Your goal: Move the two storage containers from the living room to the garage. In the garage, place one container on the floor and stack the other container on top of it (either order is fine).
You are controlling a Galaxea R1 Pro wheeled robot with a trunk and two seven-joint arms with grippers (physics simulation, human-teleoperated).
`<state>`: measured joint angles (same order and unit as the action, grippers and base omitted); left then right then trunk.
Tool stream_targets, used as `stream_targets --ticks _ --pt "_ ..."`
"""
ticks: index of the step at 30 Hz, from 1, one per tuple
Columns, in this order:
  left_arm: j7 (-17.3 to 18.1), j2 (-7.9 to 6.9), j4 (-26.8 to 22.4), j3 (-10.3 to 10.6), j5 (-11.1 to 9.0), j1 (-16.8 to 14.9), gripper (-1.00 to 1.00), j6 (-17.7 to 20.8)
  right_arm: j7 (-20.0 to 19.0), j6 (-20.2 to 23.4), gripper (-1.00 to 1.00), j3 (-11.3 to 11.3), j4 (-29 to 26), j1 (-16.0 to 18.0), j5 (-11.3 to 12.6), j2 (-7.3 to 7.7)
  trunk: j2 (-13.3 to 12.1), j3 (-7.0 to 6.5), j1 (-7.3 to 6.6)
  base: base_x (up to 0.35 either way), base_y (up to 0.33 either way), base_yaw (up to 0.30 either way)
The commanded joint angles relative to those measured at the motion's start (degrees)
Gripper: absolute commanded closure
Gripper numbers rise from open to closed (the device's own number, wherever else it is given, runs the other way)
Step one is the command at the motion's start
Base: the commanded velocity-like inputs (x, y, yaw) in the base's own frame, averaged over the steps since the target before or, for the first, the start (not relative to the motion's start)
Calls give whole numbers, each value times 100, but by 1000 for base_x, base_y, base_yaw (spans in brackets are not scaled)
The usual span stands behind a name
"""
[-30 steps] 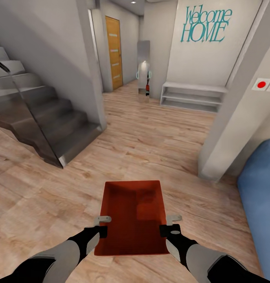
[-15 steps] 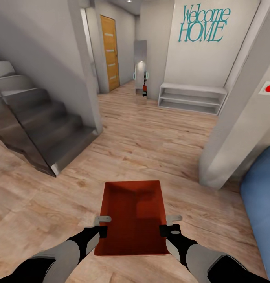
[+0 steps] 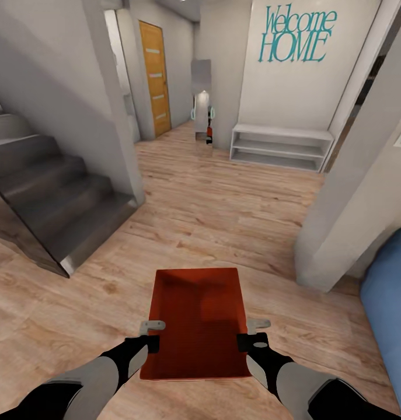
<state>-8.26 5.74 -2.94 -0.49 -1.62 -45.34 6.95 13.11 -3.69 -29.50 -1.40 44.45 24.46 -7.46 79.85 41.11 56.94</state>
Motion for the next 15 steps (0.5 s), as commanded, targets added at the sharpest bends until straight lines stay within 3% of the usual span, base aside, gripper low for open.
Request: stream_targets --ticks 1,15 --pt "-53 -137 -31 102 66 -2 100 -97 17 -26 100 2 87 2 129 -1 2 4 3 323 0 0" --pt "-53 -138 -31 102 66 -1 100 -97 17 -26 100 5 87 2 129 -1 2 4 3 323 0 0"
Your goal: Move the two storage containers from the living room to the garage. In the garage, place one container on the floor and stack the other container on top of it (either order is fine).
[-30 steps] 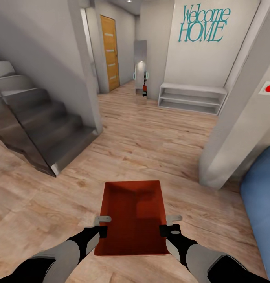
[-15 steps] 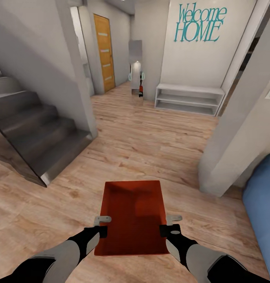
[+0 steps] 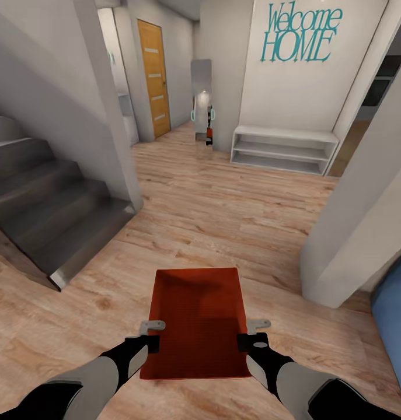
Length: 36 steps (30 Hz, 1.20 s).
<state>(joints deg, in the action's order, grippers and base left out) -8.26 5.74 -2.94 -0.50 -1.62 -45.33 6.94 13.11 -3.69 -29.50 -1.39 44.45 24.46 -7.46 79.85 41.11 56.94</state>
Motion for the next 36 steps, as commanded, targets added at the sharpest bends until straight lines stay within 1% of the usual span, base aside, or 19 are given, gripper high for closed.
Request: stream_targets --ticks 1,36 --pt "-53 -137 -31 103 66 -2 100 -97 17 -26 100 5 86 2 129 -1 2 4 3 323 0 0" --pt "-44 -143 -31 103 66 -2 100 -97 17 -26 100 3 86 2 129 -1 2 4 3 323 0 0"
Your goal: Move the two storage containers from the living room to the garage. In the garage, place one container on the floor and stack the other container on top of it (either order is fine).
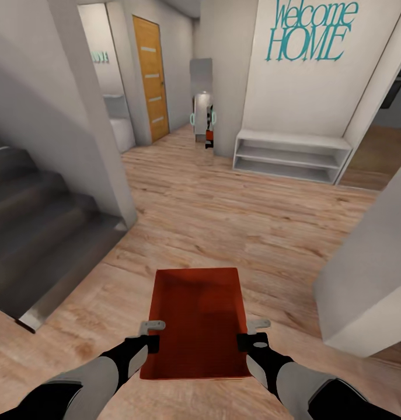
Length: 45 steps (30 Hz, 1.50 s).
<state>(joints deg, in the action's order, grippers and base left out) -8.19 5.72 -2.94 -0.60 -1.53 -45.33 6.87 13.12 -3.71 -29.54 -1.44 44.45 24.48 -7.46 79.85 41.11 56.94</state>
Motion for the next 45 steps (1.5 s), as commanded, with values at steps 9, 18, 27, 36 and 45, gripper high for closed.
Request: stream_targets --ticks 9,18,27,36,45 --pt "-51 -141 -31 112 57 -2 100 -89 15 -19 100 9 91 2 127 -1 2 4 3 322 0 0" --pt "-51 -141 -31 112 57 -2 100 -89 15 -10 100 3 88 2 127 -1 2 4 3 322 0 0" --pt "-51 -141 -31 112 57 -2 100 -89 15 -13 100 1 91 2 127 -1 2 4 3 322 0 0" --pt "-51 -139 -31 112 57 -2 100 -89 15 -15 100 1 90 2 127 -1 2 4 3 322 0 0" --pt "-51 -140 -31 112 57 -2 100 -89 15 -15 100 1 89 2 127 -1 2 4 3 322 0 0"
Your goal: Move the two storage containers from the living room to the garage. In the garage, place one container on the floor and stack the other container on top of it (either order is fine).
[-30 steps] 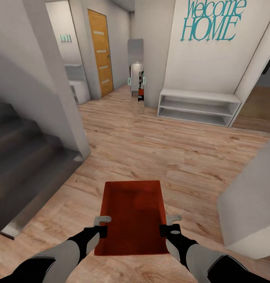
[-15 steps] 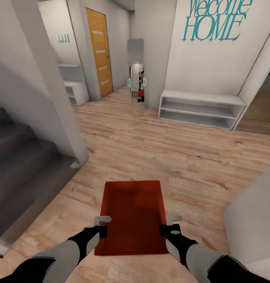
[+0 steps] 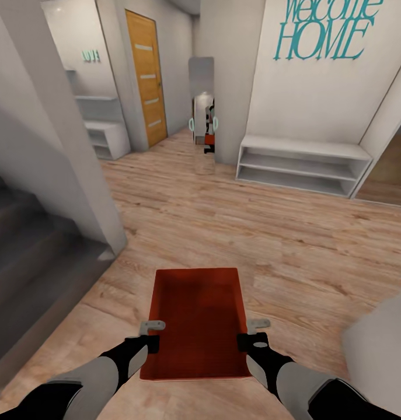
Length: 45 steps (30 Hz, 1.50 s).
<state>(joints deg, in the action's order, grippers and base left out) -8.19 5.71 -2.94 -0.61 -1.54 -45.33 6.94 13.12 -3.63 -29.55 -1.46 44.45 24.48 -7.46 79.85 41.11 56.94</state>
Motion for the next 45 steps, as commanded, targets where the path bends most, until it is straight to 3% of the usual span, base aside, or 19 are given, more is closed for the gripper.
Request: stream_targets --ticks 1,45 --pt "-52 -140 -31 114 57 -2 100 -96 15 -24 100 2 93 2 127 -1 2 4 3 322 0 0" --pt "-52 -135 -31 114 57 -2 100 -96 15 -24 100 2 93 2 127 0 2 4 3 323 0 0"
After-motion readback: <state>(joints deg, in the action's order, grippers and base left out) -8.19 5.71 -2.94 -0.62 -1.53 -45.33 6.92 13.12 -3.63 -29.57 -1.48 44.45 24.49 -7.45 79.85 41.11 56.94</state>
